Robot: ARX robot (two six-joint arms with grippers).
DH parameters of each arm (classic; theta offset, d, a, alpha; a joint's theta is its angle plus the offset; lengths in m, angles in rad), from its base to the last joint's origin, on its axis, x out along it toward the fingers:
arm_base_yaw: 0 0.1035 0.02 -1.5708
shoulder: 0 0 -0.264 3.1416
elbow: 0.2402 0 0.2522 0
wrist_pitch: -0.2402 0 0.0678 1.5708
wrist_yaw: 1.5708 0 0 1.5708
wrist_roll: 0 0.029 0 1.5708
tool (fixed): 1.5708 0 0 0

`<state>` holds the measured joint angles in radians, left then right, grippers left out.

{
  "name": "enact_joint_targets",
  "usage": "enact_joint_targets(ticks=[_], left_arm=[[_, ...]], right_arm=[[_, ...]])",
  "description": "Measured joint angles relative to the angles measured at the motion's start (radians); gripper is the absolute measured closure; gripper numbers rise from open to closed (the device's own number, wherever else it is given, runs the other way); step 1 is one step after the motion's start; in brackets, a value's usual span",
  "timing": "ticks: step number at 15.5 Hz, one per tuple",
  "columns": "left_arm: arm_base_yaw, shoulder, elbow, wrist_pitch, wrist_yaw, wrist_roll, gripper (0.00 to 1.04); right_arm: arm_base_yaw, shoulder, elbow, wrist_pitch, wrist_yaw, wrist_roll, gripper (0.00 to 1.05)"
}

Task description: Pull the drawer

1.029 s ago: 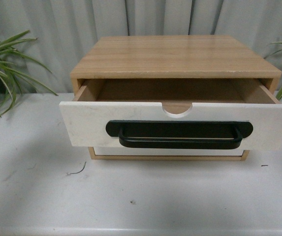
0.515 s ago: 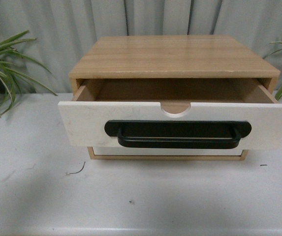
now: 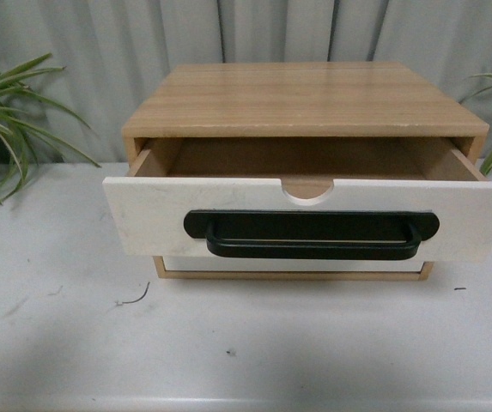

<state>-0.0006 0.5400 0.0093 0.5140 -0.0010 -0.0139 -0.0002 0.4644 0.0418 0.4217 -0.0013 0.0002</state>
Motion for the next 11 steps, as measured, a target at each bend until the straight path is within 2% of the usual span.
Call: enact_joint_targets(ticks=[1,11], left_arm=[[0.0,-0.04,0.0,-0.028,0.001,0.0,1.03],[0.0,-0.317,0.0,-0.29,0.0,0.0,1.03]], right_arm=[[0.0,-0.011,-0.025,0.044,0.0,0.0,1.03],[0.0,-0.259,-0.029,-0.212,0.001,-0.001,1.03]])
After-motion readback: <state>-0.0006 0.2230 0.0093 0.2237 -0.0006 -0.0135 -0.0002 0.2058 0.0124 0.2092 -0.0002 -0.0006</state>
